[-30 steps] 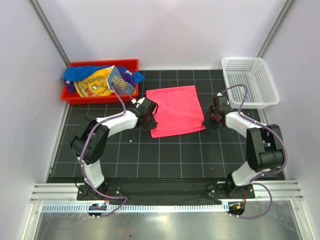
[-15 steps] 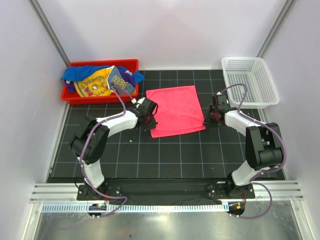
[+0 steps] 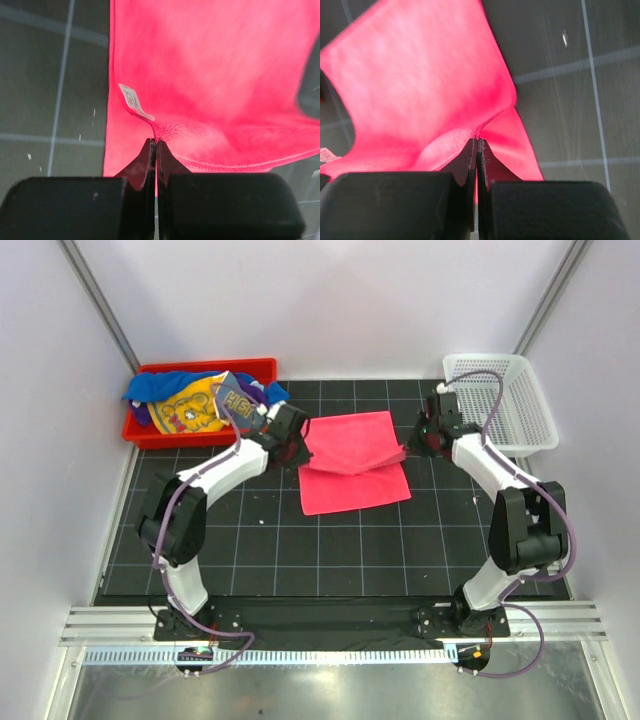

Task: Fold and stack the towels
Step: Fold the towel

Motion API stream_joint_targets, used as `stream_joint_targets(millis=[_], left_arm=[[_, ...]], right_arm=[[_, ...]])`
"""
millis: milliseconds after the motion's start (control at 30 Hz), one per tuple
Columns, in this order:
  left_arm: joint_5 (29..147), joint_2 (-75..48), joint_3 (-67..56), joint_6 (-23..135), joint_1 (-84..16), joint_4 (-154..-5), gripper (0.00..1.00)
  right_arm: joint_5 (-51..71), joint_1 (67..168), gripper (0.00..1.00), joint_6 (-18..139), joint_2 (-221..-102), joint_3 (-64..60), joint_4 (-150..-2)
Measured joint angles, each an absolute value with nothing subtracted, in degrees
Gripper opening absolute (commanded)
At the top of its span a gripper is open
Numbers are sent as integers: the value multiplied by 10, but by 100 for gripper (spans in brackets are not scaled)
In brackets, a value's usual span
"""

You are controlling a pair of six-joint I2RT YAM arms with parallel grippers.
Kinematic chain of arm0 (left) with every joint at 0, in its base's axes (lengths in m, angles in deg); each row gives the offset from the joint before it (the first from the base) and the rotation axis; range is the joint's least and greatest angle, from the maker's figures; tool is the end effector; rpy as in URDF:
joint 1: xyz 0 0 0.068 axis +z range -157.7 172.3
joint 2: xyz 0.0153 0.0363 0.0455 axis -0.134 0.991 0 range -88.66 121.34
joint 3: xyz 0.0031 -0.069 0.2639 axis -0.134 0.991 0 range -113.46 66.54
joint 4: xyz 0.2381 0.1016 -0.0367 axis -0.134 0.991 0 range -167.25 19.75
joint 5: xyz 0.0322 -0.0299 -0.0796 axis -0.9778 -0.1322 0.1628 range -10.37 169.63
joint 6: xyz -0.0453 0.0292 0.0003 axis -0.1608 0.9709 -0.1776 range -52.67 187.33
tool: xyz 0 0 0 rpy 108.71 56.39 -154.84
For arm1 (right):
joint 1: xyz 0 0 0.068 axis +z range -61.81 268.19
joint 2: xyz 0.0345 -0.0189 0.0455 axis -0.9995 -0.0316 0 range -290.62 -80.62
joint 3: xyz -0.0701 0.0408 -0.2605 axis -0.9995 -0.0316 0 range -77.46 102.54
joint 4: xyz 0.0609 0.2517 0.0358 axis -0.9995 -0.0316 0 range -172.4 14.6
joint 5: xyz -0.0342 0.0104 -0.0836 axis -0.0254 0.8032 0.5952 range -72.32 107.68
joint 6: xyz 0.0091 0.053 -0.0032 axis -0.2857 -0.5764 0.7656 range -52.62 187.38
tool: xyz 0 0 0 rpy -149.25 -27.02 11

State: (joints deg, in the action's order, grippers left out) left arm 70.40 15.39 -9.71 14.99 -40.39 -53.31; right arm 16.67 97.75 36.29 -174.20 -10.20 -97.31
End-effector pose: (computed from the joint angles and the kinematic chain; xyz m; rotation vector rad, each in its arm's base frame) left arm 0.3367 -0.2093 0.2227 -0.4975 2.4608 -0.4389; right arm 0.3506 0.0597 0.2405 0.4479 2.4006 0.3438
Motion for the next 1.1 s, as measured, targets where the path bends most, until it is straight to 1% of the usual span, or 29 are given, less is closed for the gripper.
stream_joint_targets(millis=[167,267,533,633,733,833,1100], left_arm=[[704,163,-206,172,-354,-518,0],[704,191,-297,191,-328,-514,0],[705,323,-553,247,-288,-495,0],[709,366,-617,259,-279,-494,0],[715,394,-647,265,-272,-496,0],[720,412,-650,270,-267,-504,0],[733,447,-653,272,-264,-553,0]], right_arm=[[168,977,1,366,-1804,17,-982],[168,977,1,368,-1855,99,-983],[168,977,1,371,-1967,284,-963],[168,975,1,374,-2006,353,-947],[168,972,1,376,-2029,396,-935],[168,966,1,378,-2046,425,-913],[181,952,1,388,-2067,446,-855]])
